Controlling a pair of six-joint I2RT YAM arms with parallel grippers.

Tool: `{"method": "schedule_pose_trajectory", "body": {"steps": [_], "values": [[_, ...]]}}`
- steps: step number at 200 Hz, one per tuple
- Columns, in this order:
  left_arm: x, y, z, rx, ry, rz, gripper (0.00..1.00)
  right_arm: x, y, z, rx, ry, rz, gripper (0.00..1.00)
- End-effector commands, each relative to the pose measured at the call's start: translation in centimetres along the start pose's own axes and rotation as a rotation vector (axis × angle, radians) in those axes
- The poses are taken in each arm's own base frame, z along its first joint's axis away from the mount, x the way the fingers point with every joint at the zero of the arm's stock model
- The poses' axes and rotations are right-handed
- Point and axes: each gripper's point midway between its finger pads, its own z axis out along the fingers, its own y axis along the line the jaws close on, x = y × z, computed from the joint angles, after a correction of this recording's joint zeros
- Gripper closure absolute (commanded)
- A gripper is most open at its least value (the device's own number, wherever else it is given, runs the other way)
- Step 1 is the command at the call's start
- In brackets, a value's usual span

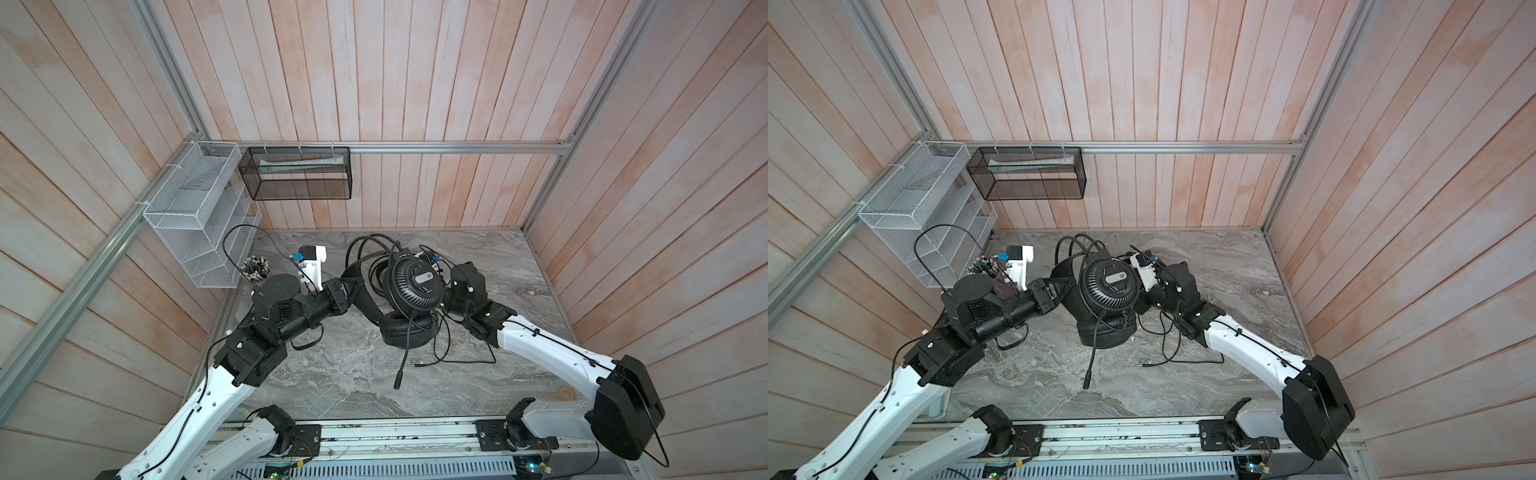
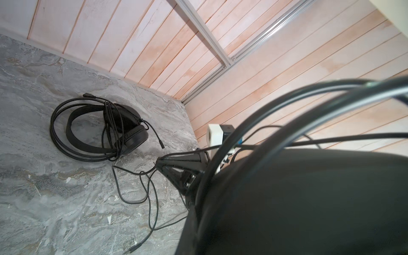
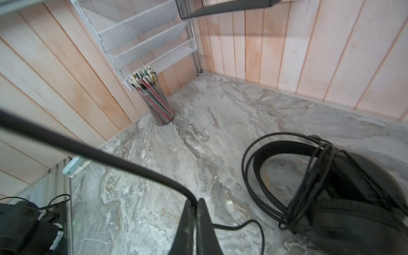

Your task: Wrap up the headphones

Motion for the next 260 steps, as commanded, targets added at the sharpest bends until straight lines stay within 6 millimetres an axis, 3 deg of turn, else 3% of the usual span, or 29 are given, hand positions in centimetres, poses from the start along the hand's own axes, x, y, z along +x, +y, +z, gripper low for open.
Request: {"method": "schedule_pose_trajectory", "body": {"steps": [1,46,57,89,121,163,204,260], "values": [[-4.7,-4.9,-1.8,0.126,-0.156,-0.029,1.0,-1.7,2.4,-0.4,-0.125,-0.085,-0.007,0.86],[-6.8,-4.7,-1.5,0.011,-0.18,-0.021,1.0,-0.9,3.5,-1.7,-0.186,-0.135,-0.032,0.64],[-7.2,-4.7,-1.5,-0.017,-0.183,-0.005,1.0,-0.6,3.5,-2.2,-0.182,-0.149,-0.041,0.53],[-8.4,-4.4,-1.8,-0.109,-0.19,0.047,1.0,0.0,3.4,-3.9,-0.155,-0.208,-0.061,0.35],[-8.7,-4.4,-1.4,-0.15,-0.165,0.07,1.0,2.3,2.6,-4.4,-0.129,-0.214,-0.053,0.3],[-9.2,-4.6,-1.0,-0.167,-0.16,0.075,1.0,5.7,0.0,-4.7,-0.015,-0.239,-0.076,0.25],[-9.4,-4.7,-1.0,-0.163,-0.169,0.059,1.0,7.5,-1.9,-2.7,0.034,-0.203,-0.08,0.26],[-9.6,-4.8,-1.1,-0.16,-0.175,0.047,1.0,10.2,-4.6,1.7,0.064,-0.104,-0.083,0.3]]}}
